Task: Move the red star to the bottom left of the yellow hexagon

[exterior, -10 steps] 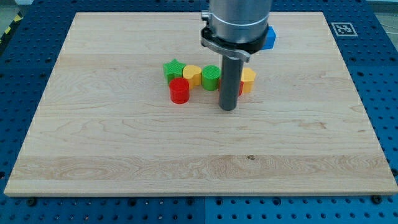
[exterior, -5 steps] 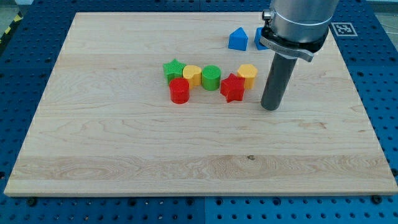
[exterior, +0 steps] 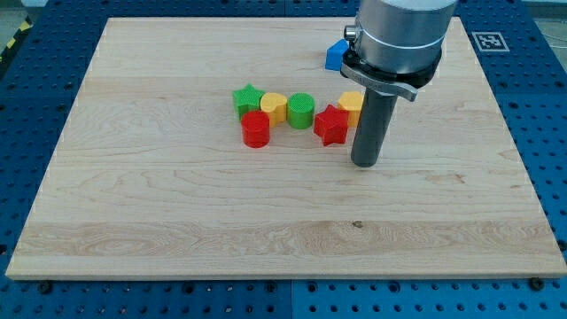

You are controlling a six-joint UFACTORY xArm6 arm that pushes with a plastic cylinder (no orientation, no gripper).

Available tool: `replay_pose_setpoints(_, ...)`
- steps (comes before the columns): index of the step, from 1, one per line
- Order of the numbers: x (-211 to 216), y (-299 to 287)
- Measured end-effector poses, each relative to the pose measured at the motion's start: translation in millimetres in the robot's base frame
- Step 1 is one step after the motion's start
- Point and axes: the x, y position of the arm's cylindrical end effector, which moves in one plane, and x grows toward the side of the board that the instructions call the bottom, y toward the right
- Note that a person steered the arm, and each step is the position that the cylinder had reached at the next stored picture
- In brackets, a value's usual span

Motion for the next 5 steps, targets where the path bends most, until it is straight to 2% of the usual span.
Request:
replay_pose_setpoints(2, -1.9, 0.0)
replay_pose_setpoints(5, 8.5, 36.2)
